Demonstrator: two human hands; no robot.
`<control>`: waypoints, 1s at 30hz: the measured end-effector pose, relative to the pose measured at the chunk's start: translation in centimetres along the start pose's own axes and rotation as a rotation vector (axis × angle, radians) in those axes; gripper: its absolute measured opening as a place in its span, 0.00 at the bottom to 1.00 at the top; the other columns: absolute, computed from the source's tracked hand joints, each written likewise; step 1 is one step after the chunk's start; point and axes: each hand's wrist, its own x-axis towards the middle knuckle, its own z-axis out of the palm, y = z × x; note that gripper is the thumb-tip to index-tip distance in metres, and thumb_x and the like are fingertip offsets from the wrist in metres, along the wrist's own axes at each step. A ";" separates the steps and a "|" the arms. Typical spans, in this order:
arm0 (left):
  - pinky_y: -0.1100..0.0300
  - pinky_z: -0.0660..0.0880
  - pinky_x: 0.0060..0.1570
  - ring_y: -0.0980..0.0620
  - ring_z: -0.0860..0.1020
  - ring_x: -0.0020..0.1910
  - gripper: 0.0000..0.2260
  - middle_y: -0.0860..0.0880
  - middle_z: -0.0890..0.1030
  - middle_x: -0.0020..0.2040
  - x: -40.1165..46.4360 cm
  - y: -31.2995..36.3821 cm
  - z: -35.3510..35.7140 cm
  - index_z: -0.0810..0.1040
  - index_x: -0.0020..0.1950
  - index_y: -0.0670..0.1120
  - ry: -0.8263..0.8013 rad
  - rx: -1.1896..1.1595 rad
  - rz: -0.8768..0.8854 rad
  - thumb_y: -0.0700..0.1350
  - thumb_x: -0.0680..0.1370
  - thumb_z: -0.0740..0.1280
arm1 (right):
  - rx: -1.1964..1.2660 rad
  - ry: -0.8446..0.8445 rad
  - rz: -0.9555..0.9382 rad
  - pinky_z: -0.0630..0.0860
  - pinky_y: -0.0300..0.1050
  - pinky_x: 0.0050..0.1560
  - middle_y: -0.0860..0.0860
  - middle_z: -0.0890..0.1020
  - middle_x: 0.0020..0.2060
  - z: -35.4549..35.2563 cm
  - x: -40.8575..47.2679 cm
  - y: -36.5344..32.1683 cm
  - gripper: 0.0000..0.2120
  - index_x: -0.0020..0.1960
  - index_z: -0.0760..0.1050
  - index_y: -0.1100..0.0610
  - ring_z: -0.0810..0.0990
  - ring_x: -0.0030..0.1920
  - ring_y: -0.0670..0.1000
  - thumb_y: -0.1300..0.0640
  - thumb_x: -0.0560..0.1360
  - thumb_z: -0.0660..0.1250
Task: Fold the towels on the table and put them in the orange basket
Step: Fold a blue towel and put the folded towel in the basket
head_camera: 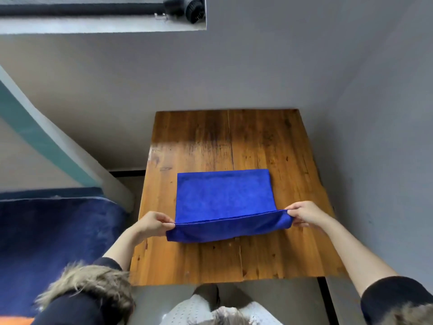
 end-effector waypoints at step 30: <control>0.54 0.75 0.50 0.52 0.78 0.45 0.04 0.49 0.81 0.44 14.2 2.5 -1.9 0.80 0.47 0.47 0.384 -0.128 0.229 0.41 0.78 0.65 | 0.318 0.333 -0.189 0.73 0.40 0.43 0.55 0.81 0.45 2.0 14.0 -4.1 0.07 0.49 0.77 0.56 0.78 0.46 0.51 0.62 0.77 0.61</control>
